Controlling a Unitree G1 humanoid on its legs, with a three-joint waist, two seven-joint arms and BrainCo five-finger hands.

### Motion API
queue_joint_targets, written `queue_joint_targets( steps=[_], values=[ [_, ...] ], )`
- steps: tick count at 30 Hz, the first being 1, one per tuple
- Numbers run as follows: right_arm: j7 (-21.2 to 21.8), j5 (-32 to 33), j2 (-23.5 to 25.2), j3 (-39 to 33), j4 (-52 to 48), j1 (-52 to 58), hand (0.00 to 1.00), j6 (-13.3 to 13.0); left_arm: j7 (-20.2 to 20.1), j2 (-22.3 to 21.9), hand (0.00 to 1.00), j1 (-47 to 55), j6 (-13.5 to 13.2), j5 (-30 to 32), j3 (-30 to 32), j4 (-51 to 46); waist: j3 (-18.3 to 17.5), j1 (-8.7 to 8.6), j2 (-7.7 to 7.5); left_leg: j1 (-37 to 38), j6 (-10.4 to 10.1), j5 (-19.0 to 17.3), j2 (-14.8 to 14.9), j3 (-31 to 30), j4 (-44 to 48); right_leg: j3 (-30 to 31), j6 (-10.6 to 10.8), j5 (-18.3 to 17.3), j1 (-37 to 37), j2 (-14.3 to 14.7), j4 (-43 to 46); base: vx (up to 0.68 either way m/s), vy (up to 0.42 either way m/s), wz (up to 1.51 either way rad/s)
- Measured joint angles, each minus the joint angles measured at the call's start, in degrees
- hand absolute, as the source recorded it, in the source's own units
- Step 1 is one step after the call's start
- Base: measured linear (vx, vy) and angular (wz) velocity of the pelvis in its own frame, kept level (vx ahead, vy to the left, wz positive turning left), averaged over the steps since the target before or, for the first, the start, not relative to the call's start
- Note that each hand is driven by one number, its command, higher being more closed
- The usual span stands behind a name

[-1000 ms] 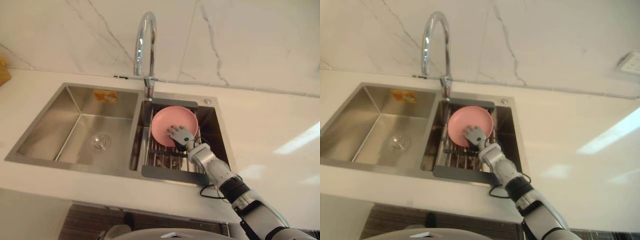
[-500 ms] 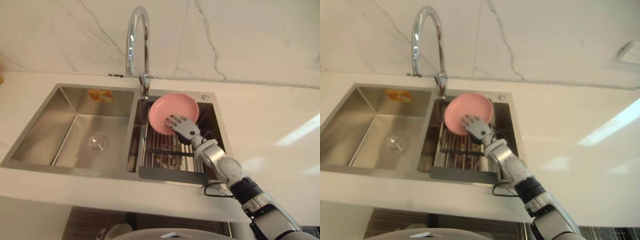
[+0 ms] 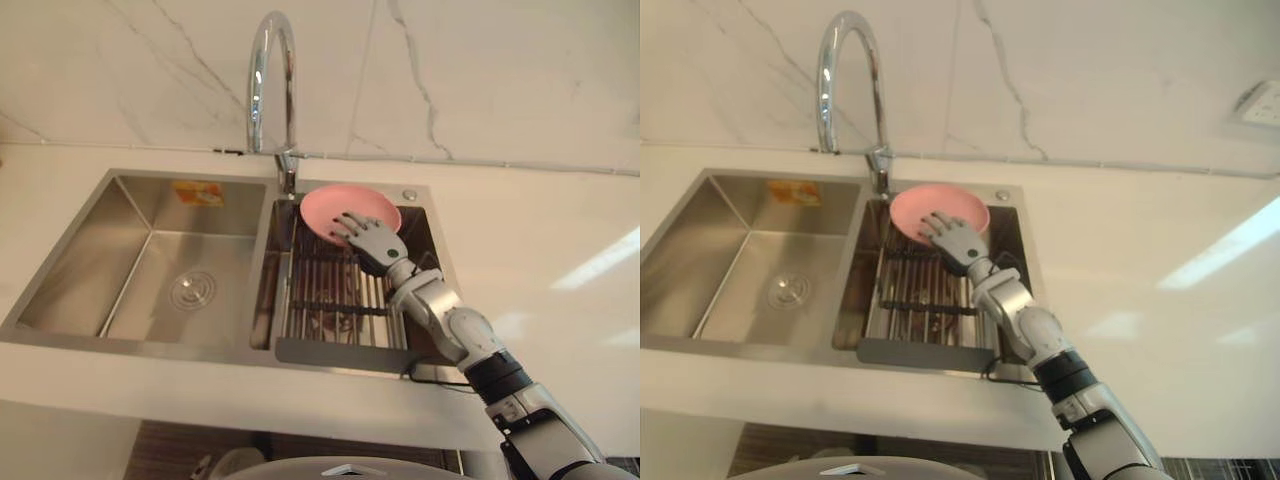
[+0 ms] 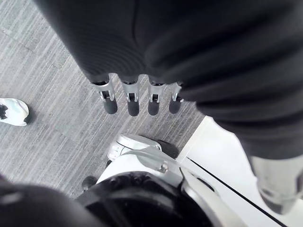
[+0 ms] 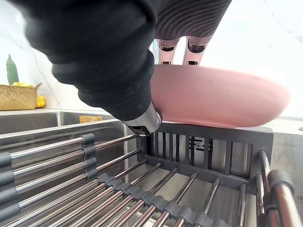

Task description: Walk over to the sink, pick up the cup, carry it to the dishwasher, place the cup inside the dishwasher, then close the dishwasher door

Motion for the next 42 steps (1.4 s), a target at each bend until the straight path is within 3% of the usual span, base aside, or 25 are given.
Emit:
queue_joint_targets(
  steps=[17,18,23,30,42],
  values=[
    [-1.6,8.3,-1.5,-5.7,-7.4,1.1,1.0,-0.8,1.1,-0.3,0.0,0.5,-1.5,0.0,0.0,0.0,0.0,-0.09,0.02,0.0,0.0,0.0,0.0,0.2,0.0,0.2,0.0,0.0,0.0,0.0,0.0,0.0,0.0,0.0],
    [-1.4,8.4,-1.5,-6.0,-7.4,1.1,0.0,-0.8,1.1,-0.3,0.0,0.5,-1.5,0.0,0.0,0.0,0.0,-0.1,0.02,0.1,0.0,0.0,0.0,0.2,0.0,0.2,0.0,0.0,0.0,0.0,0.0,0.0,0.0,0.0],
    [3.5,8.9,-1.5,-6.2,-7.5,1.8,0.0,1.6,1.1,-0.3,0.0,0.6,-1.5,0.0,-0.1,0.0,0.0,-0.09,0.02,0.6,0.0,0.0,0.0,0.3,0.0,0.3,0.0,0.0,0.4,0.0,0.0,0.0,0.0,0.0],
    [8.5,13.3,-1.5,-6.1,-5.7,2.5,0.0,2.7,1.2,-0.2,0.0,1.1,-1.5,-1.1,-0.3,0.0,-0.4,-0.04,-0.16,0.6,0.1,0.0,0.0,0.2,0.0,0.2,0.0,0.0,0.5,0.0,0.0,0.0,0.0,0.0],
    [22.7,25.3,-1.4,-7.3,-16.9,7.9,0.0,2.3,1.3,-0.4,0.0,2.1,-2.2,-1.6,0.1,0.0,-0.8,-0.75,-0.49,0.4,0.1,0.1,0.1,0.1,0.0,0.5,-0.1,0.0,0.0,0.0,0.2,0.0,0.0,-0.01]
  ],
)
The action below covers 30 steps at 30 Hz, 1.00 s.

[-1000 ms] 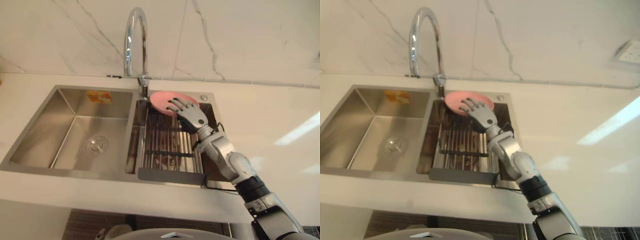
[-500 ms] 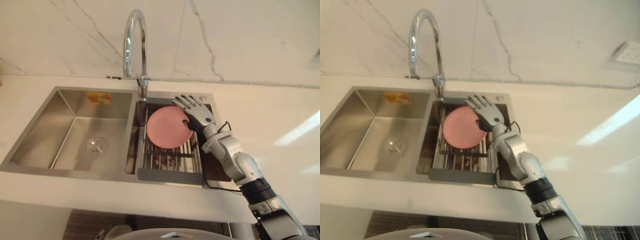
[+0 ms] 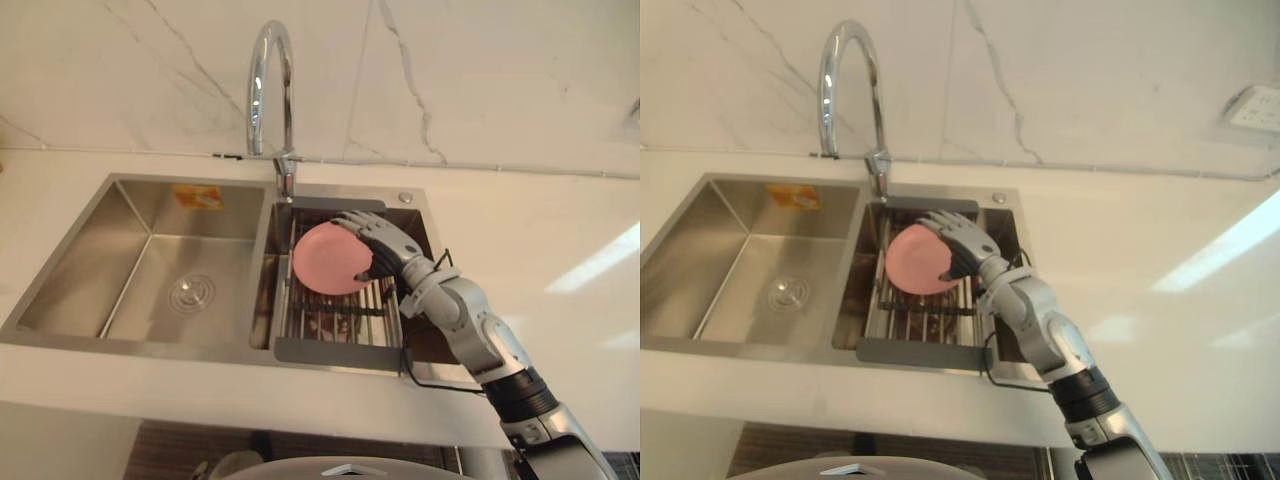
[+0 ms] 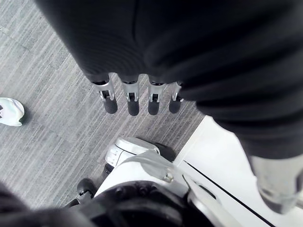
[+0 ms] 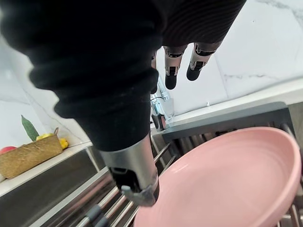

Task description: Walk over to the sink, pick up the cup, carry it to the dishwasher, place the cup inside the dishwasher, then close the dishwasher door

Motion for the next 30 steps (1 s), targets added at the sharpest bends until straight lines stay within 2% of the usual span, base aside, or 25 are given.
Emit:
queue_joint_targets(
  steps=[7,10,15,21,24,30],
  values=[
    [2.9,1.0,-0.1,-5.9,-6.1,5.7,0.0,-1.1,0.0,0.2,0.0,1.3,-1.7,0.0,0.0,1.2,-2.3,-0.86,-0.67,-0.9,-0.1,0.5,0.7,0.5,0.0,1.4,-0.8,-0.3,-2.1,0.4,1.6,-0.02,0.0,-0.07],
    [3.0,0.9,-0.1,-6.1,-7.2,7.1,0.0,-2.0,0.0,0.2,0.0,1.6,-2.1,0.1,0.0,1.6,-2.5,-1.14,-0.75,-1.0,-0.3,1.0,1.3,0.5,0.0,1.5,-1.8,-0.4,-2.4,0.9,1.6,-0.06,-0.01,-0.04],
    [3.0,-0.2,-0.1,-5.9,-9.5,9.0,0.0,-2.7,0.0,0.2,0.0,2.1,-2.4,0.1,0.0,1.8,-2.5,-1.13,-0.84,-1.2,-0.6,1.1,1.9,0.8,0.0,2.4,-2.3,-0.3,-2.8,1.5,1.5,-0.07,-0.002,-0.05],
    [2.3,-5.5,-0.1,-3.2,-10.8,9.8,0.0,-3.8,0.0,0.3,0.0,2.4,-2.4,0.6,0.0,3.4,-3.4,-1.13,-1.46,-2.4,-0.6,1.3,2.1,1.1,0.0,2.6,-2.3,0.5,-4.0,1.7,1.0,-0.01,0.003,-0.02],
    [-0.1,-10.0,0.3,0.3,-8.2,9.6,0.0,-4.6,0.3,0.3,0.0,2.2,-2.4,0.6,0.0,3.3,-3.4,-0.87,-1.54,-2.4,-0.4,1.2,1.8,1.0,0.0,2.4,-2.1,0.6,-3.5,1.6,0.6,0.04,0.007,0.05],
    [-1.9,-17.0,0.6,3.7,-3.1,7.9,0.0,-4.0,1.0,0.2,0.0,1.7,-2.4,0.8,0.0,3.3,-3.3,-0.26,-1.28,-2.7,-0.5,1.1,1.7,0.7,0.0,1.9,-1.6,0.8,-3.4,1.6,0.6,0.03,-0.002,0.04]
  ],
)
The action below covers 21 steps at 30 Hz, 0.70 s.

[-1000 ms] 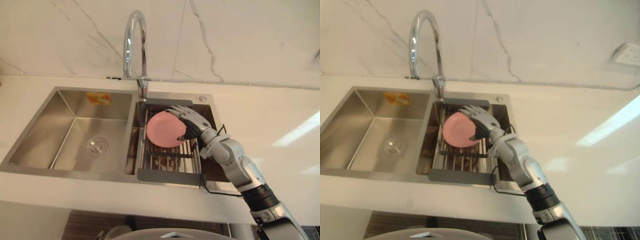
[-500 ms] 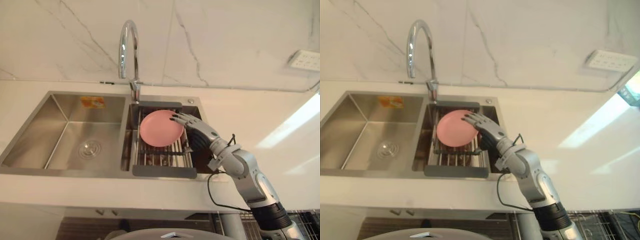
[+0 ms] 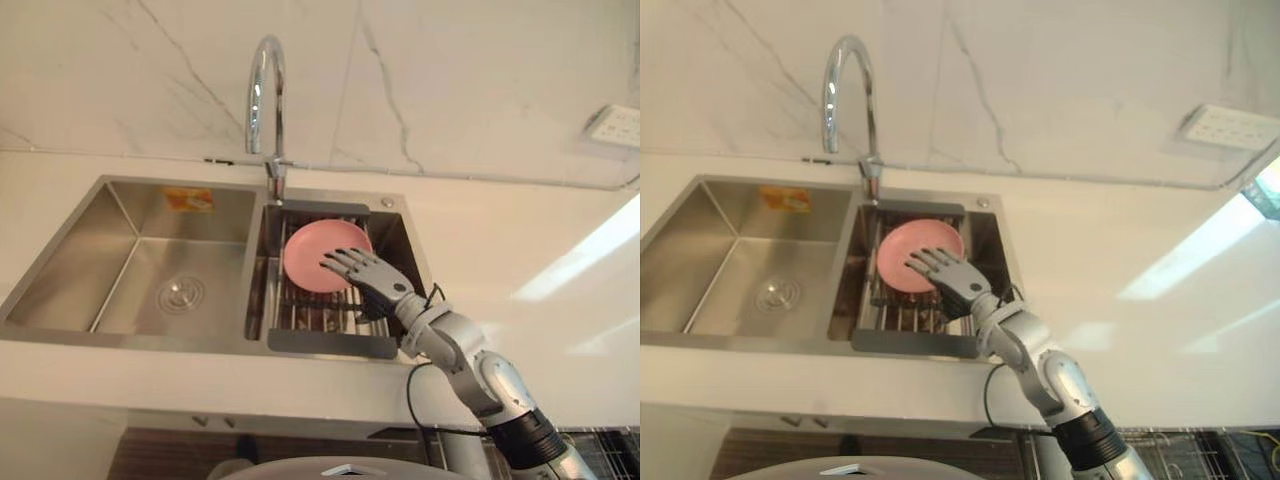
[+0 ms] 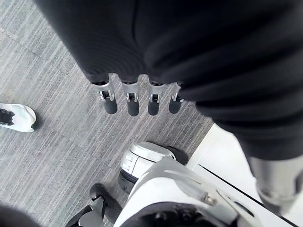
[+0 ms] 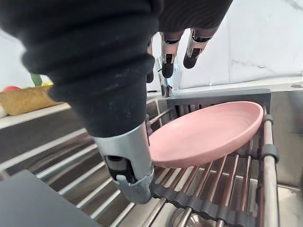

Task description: Walk over to the sink, pick up the cup, carry it to the dishwasher, place the cup inside the dishwasher, then close the dishwasher door

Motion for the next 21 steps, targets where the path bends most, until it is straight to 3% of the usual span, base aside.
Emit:
queue_joint_targets(
  steps=[12,21],
  values=[
    [-0.1,-7.5,0.2,5.2,10.3,-5.4,0.0,4.6,0.2,-0.2,0.0,-1.4,0.7,0.9,0.0,0.0,1.3,0.95,0.79,0.5,0.0,0.0,-0.2,-1.5,0.0,-2.4,0.4,-0.6,1.3,0.0,-0.1,0.02,-0.012,0.06],
    [-1.2,-13.3,1.0,7.3,16.7,-9.3,0.0,6.1,0.4,-0.2,0.0,-2.1,0.9,0.9,0.0,-0.1,2.5,1.27,0.88,0.8,-0.3,-0.3,-0.5,-1.5,0.0,-2.5,0.6,-0.7,2.0,-0.3,-0.2,0.0,-0.001,0.01]
  ],
)
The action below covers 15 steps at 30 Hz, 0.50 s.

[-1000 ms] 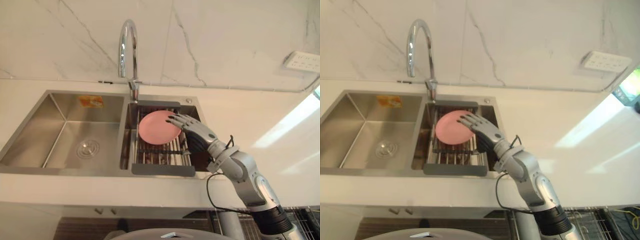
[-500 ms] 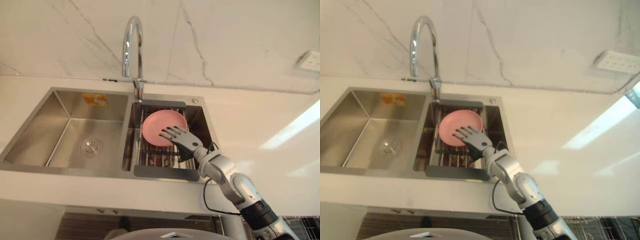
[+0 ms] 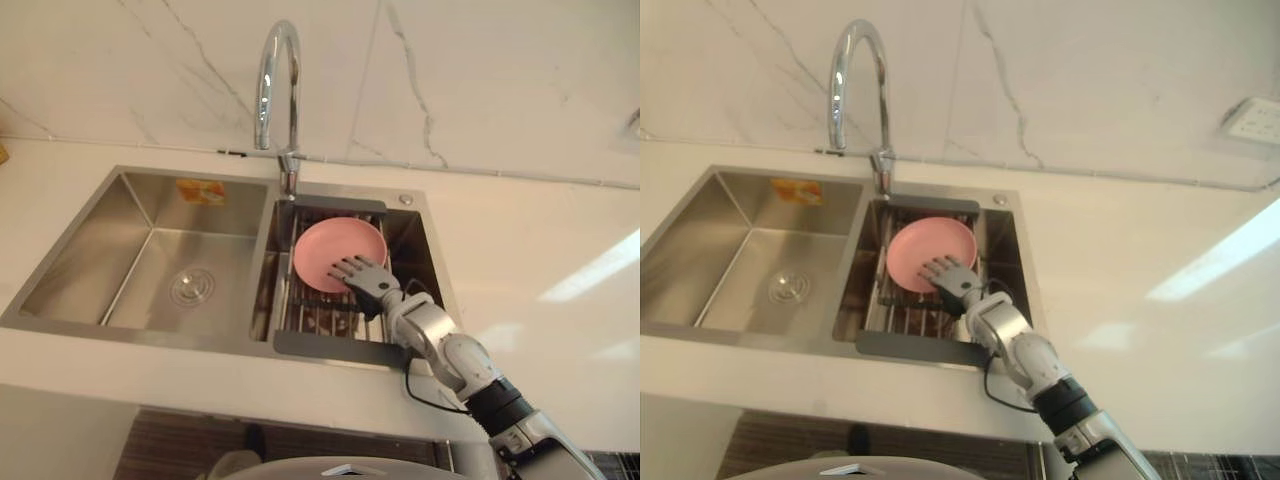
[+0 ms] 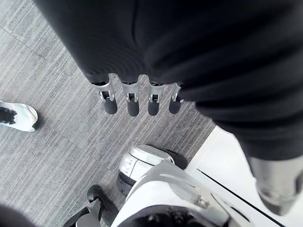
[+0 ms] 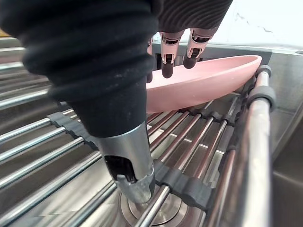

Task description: Walk over to the sink, pick up the cup, carry it to the dishwasher, place the cup inside the dishwasher, then close the dishwasher door

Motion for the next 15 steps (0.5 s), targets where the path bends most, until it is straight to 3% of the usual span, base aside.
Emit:
queue_joint_targets(
  steps=[10,11,15],
  values=[
    [-4.3,-7.7,0.0,1.5,4.9,-2.0,0.0,1.3,0.0,0.0,0.0,-0.3,0.5,0.0,0.0,-0.1,0.5,0.24,0.02,0.1,0.3,0.1,-0.5,-0.2,0.0,-0.3,0.3,-0.2,0.4,-0.5,0.0,0.0,0.0,0.0],
    [-4.6,-7.7,0.0,1.5,4.9,-2.1,1.0,1.5,0.0,0.1,0.0,-0.3,0.6,0.0,0.0,-0.1,0.5,0.27,0.02,0.2,0.3,0.1,-0.5,-0.2,0.0,-0.4,0.3,-0.2,0.5,-0.5,0.0,0.0,0.0,0.0],
    [-6.6,-9.9,0.1,1.5,6.9,-2.8,1.0,1.9,0.0,0.1,0.0,-0.3,0.7,0.0,-0.1,-0.1,0.5,0.28,0.02,0.2,0.3,0.1,-0.6,-0.7,0.0,-1.2,0.3,-0.2,0.9,-0.5,-0.2,0.0,-0.006,0.07]
  ],
)
